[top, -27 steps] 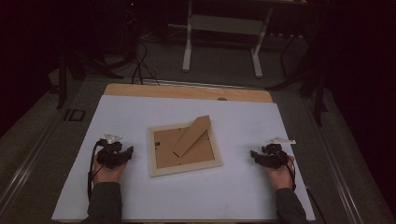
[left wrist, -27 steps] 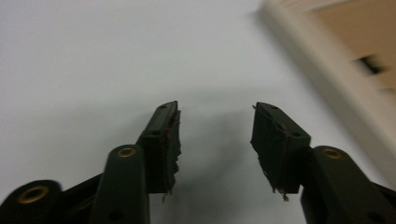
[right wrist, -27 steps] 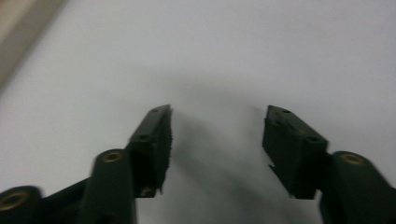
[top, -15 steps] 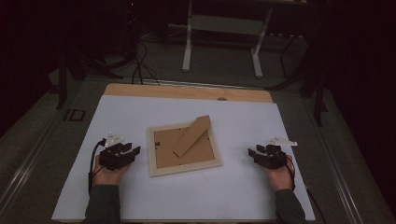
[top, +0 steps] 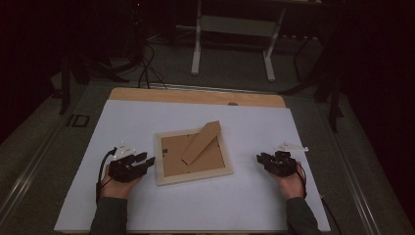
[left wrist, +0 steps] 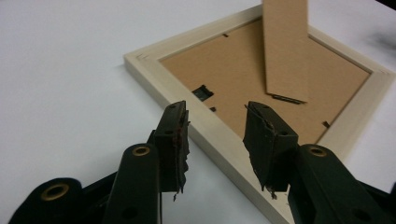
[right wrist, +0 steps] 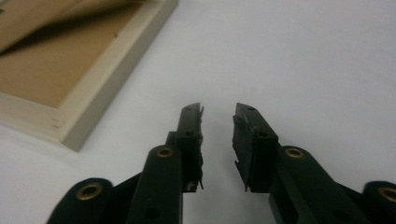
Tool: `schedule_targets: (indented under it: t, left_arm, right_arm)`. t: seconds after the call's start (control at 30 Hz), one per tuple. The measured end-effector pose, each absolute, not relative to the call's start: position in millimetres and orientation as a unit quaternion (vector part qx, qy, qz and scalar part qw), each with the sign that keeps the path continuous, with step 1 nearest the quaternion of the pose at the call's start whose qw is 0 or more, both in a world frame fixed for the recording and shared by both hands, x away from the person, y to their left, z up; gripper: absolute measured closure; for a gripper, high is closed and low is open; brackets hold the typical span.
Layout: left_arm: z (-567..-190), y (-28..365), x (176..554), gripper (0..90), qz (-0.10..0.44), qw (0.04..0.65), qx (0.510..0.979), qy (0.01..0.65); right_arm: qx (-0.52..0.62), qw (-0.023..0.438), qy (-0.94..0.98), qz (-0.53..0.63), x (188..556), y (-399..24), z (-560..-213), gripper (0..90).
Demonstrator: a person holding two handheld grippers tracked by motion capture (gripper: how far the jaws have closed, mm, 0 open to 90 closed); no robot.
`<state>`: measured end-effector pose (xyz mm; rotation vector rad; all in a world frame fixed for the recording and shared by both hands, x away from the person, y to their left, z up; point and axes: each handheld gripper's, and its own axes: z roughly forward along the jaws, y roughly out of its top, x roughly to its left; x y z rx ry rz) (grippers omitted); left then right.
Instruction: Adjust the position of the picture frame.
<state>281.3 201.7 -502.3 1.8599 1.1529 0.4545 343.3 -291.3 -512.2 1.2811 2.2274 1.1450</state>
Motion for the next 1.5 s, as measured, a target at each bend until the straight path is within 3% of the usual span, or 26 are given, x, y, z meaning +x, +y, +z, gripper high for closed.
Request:
schedule_targets:
  t: [0.27,0.4,0.87,1.03,1.2,1.5]
  left_arm:
    - [-503,193,278,63.3,0.167,0.432,0.768,0.443]
    - [-504,182,274,63.2,0.158,0.427,0.783,0.423]
    - [-509,168,261,66.2,0.116,0.442,0.803,0.382]
    - [-515,161,254,74.9,0.092,0.428,0.825,0.358]
    - [-520,152,252,89.1,0.086,0.406,0.845,0.337]
    - [-529,139,252,90.0,0.088,0.353,0.876,0.317]
  right_arm:
    - [0.435,0.168,0.793,0.392,348,-279,-509,79.9]
    - [0.429,0.174,0.798,0.386,357,-269,-505,89.4]
    - [0.420,0.155,0.810,0.379,378,-251,-511,89.9]
    - [0.416,0.152,0.814,0.376,383,-246,-512,89.9]
    - [0.409,0.152,0.817,0.376,386,-242,-510,89.8]
    - [0.403,0.158,0.819,0.377,393,-241,-501,89.7]
